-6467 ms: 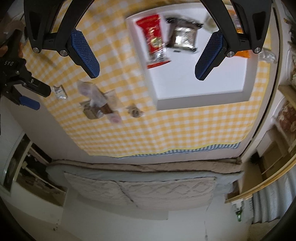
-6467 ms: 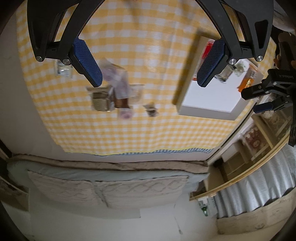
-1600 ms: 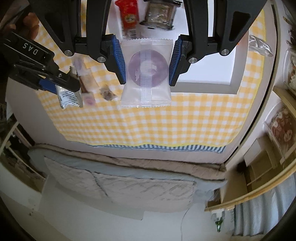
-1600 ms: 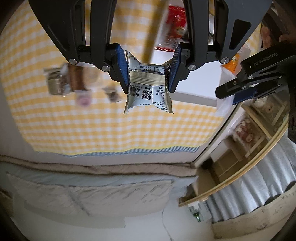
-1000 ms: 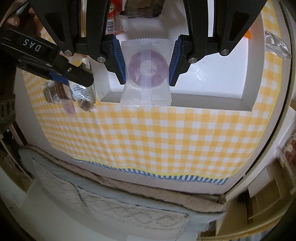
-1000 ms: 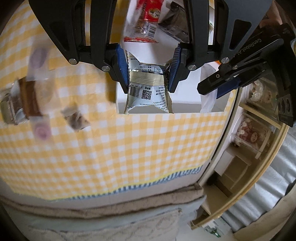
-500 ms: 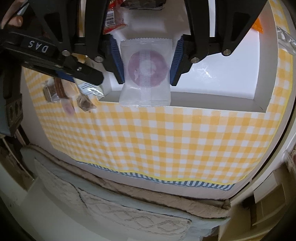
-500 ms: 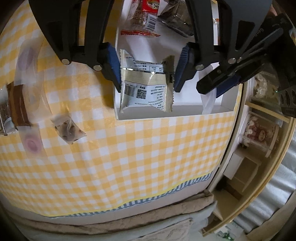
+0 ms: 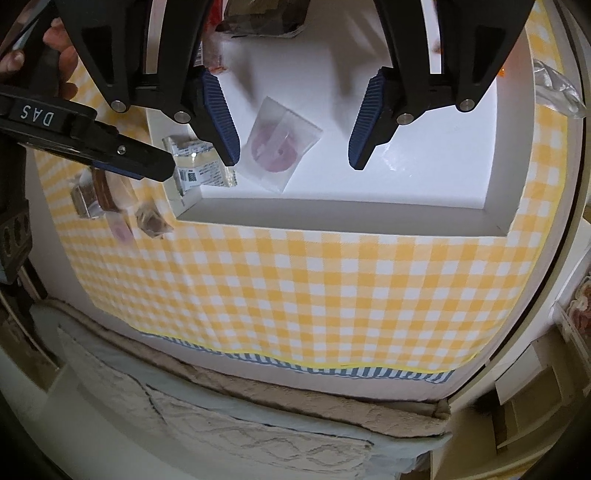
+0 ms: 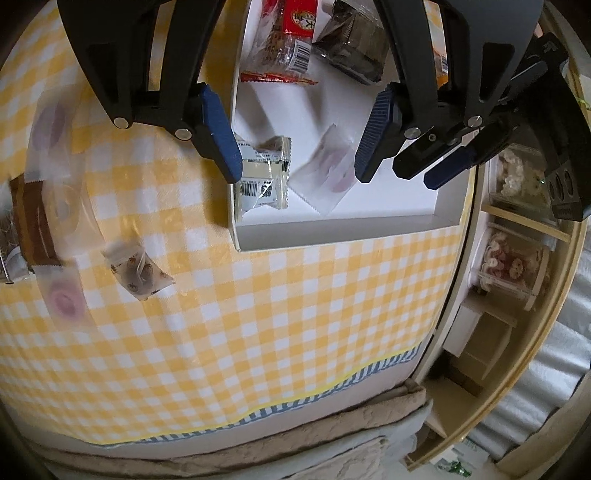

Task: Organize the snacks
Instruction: 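Open the left tool to drop the purple-cake packet while the right tool drops the barcode packet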

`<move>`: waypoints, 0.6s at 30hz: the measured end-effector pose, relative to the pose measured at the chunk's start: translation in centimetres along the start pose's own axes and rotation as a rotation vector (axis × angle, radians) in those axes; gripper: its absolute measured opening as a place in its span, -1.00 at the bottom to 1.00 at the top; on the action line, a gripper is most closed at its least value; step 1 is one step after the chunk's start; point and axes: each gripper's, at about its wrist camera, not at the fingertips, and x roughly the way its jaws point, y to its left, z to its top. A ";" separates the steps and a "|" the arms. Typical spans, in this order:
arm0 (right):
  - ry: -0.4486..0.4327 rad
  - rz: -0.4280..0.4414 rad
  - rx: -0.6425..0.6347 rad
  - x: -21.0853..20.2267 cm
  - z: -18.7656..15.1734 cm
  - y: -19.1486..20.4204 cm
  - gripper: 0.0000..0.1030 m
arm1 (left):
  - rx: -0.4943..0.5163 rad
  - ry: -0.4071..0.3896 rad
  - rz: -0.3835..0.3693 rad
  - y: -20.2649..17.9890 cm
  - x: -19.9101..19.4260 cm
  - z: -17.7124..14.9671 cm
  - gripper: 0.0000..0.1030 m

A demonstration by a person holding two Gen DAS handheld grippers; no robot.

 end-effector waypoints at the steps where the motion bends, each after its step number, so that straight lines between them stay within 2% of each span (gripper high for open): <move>1: 0.000 -0.002 -0.004 -0.1 -0.1 0.1 0.27 | 0.002 0.001 0.004 0.0 -0.2 -0.1 0.19; 13: -0.041 -0.044 -0.091 -2.6 -1.6 1.3 0.27 | 0.018 -0.022 0.017 -0.6 -3.5 -1.6 0.30; 18: -0.071 -0.076 -0.141 -4.0 -2.3 2.0 0.35 | 0.020 -0.037 0.027 -0.6 -5.3 -2.4 0.47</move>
